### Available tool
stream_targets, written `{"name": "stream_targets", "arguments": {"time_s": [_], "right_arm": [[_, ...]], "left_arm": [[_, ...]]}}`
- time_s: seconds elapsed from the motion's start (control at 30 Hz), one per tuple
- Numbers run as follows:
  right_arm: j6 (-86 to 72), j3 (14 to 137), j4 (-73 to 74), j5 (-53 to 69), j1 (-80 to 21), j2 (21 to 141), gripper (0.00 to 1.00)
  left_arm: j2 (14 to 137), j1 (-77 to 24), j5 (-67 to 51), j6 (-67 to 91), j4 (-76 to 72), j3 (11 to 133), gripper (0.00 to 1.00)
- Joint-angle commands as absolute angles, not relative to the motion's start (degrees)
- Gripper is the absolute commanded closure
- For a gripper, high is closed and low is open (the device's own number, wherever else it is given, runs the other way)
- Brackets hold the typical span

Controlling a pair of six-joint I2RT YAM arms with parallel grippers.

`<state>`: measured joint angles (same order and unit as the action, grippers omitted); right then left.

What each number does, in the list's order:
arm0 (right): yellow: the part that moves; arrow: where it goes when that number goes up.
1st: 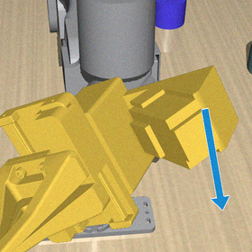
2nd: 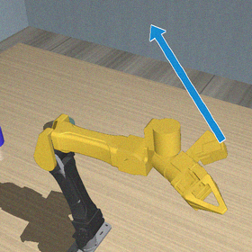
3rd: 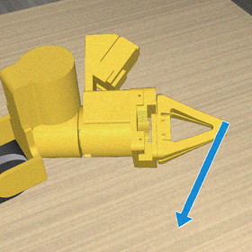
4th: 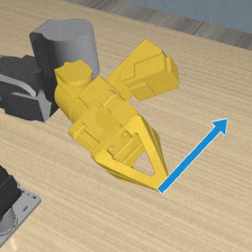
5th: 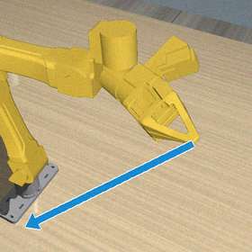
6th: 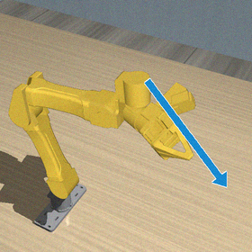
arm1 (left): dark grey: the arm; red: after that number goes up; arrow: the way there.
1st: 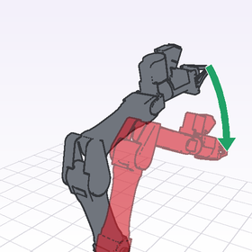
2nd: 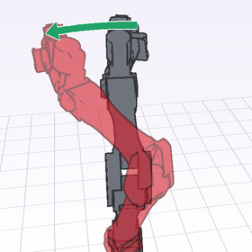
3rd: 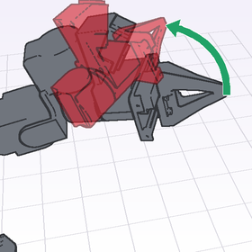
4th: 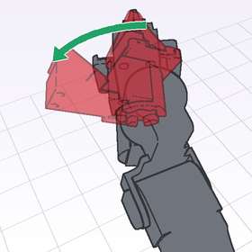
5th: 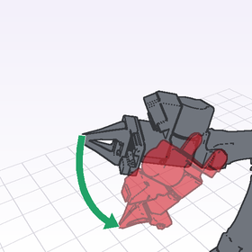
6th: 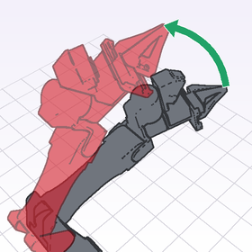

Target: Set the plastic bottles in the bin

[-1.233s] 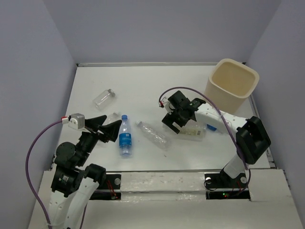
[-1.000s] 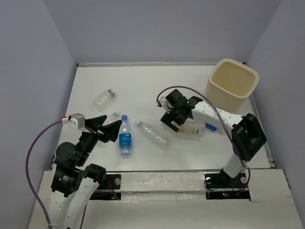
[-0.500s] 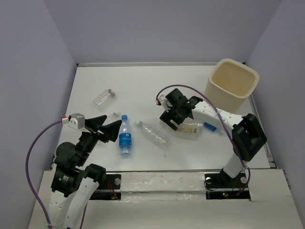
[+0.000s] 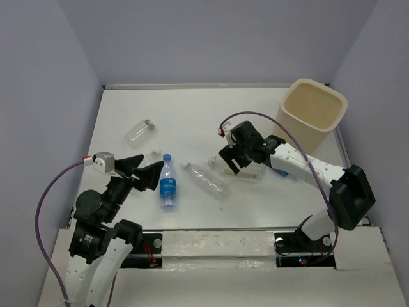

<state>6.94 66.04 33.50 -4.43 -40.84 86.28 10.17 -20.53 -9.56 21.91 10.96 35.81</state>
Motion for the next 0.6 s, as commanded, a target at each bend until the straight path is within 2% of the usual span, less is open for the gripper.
{"name": "stream_targets", "arguments": {"time_s": [0.0, 0.27, 0.57], "right_arm": [[5.5, 64.1, 29.4, -8.3, -40.9, 87.5, 0.17], [14.6, 67.4, 29.1, -4.8, -40.9, 87.1, 0.10], [20.6, 74.0, 34.7, 1.9, -40.9, 97.1, 0.07]], "left_arm": [[11.5, -20.5, -11.2, 21.2, 8.3, 35.3, 0.01], [11.7, -20.4, -11.2, 21.2, 8.3, 35.2, 0.01], [11.9, -20.3, -11.5, 21.1, 8.3, 35.2, 0.01]]}}
